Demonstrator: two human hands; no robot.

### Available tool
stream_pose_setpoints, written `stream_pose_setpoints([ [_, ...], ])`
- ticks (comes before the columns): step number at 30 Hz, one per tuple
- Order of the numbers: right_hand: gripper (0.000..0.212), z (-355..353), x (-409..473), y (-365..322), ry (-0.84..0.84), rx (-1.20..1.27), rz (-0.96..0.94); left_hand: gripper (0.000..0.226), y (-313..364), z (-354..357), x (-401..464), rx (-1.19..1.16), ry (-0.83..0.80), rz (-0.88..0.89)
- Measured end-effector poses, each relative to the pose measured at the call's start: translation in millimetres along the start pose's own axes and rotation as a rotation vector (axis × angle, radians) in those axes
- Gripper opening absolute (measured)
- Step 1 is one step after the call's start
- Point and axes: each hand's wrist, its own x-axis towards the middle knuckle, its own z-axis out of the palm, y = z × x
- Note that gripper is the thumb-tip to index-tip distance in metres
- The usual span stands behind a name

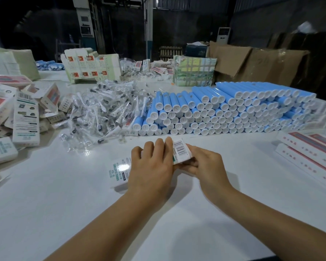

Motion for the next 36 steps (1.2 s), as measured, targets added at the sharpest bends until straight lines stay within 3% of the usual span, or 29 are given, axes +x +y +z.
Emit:
stream_pose_setpoints([
  [3,0.031,5.8,-4.2,5.0,0.050,-0.276,-0.078,0.084,3.1,0.0,1.1,0.021,-0.008,-0.012],
  [6,0.033,7.3,-7.5,8.3,0.109,-0.460,-0.140,0.073,6.0,0.3,2.2,0.033,0.022,-0.024],
  [9,0.034,7.3,-7.2,5.9,0.125,-0.400,-0.113,0.072,5.0,1.7,4.1,0.012,0.054,-0.033],
  [13,0.031,8.4,-3.8,-0.2,0.073,-0.083,0.001,0.080,3.5,2.3,5.1,0.013,0.013,-0.045],
  [21,0.036,7.7,-1.1,3.8,-0.064,-0.145,-0.067,0.073,-0.5,-4.4,13.1,-0.094,0.001,-0.091],
  [23,0.038,6.4,-1.1,0.2,-0.089,-0.144,-0.174,0.063,-9.6,-10.7,24.1,-0.328,0.044,-0.172],
  [26,0.031,3.0,-0.8,-4.4,-0.035,-0.158,-0.243,0.039,-24.9,-22.6,37.3,-0.932,0.146,-0.390],
  [28,0.028,0.6,-0.8,-2.1,-0.004,-0.211,-0.237,0.023,-29.2,-27.6,40.0,-1.416,0.218,-0.768],
  [31,0.026,7.1,-4.8,-1.1,-0.056,-0.325,-0.245,0.035,-35.3,-24.4,39.3,-2.056,0.165,-1.320],
  [33,0.031,16.1,-8.0,-1.1,-0.151,-0.419,-0.238,0.043,-31.8,-22.8,35.8,-2.211,0.094,-1.510],
  [36,0.045,27.4,-13.1,0.2,-0.265,-0.547,-0.190,0.048,-16.7,-16.3,29.0,-2.212,0.005,-1.571],
])
